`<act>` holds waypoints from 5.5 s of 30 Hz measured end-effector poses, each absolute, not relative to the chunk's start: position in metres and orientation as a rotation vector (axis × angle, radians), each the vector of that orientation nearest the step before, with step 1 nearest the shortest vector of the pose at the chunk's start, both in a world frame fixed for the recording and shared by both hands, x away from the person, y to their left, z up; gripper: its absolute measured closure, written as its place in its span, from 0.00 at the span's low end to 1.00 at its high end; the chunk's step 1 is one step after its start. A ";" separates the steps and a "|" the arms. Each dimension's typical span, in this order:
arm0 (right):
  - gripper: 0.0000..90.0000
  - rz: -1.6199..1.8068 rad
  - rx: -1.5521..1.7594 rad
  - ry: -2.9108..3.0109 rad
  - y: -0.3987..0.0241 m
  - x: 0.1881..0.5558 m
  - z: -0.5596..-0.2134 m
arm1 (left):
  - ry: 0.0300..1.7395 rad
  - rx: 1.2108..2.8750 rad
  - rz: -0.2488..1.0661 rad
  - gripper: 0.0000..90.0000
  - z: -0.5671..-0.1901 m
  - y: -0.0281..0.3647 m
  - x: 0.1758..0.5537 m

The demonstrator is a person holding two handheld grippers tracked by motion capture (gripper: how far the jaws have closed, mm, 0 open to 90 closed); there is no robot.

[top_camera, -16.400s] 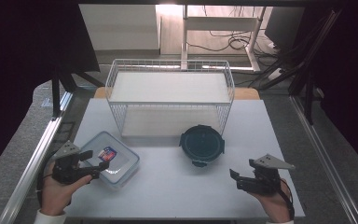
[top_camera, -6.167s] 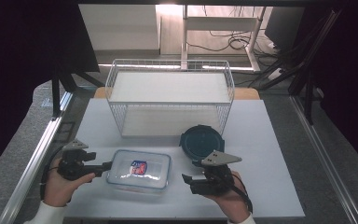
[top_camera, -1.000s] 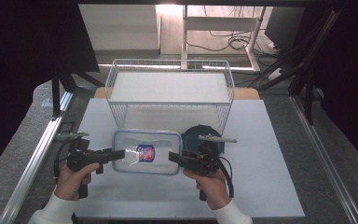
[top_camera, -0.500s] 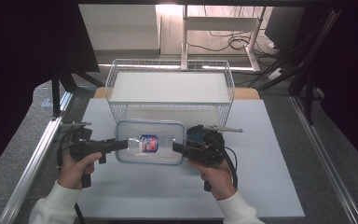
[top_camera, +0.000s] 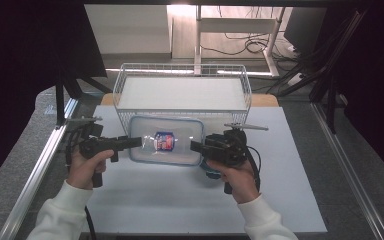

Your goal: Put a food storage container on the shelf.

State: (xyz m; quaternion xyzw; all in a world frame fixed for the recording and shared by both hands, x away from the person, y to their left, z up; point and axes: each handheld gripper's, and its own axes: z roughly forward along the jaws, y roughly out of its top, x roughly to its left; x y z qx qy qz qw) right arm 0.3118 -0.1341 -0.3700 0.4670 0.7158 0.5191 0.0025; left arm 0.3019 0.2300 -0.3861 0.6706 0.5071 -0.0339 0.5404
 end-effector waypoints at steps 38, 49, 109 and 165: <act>0.53 1.678 1.377 2.230 -0.160 0.372 -0.306 | 1.133 1.598 -0.026 0.48 -0.321 0.208 0.359; 0.52 1.658 1.368 2.227 -0.161 0.395 -0.282 | 1.128 1.582 -0.036 0.48 -0.306 0.206 0.385; 0.38 1.578 1.952 2.084 -0.152 0.513 -0.305 | 1.374 1.428 -0.298 0.42 -0.334 0.204 0.486; 0.25 1.317 1.260 2.221 -0.183 0.367 -0.313 | 1.087 1.722 0.165 0.21 -0.343 0.208 0.325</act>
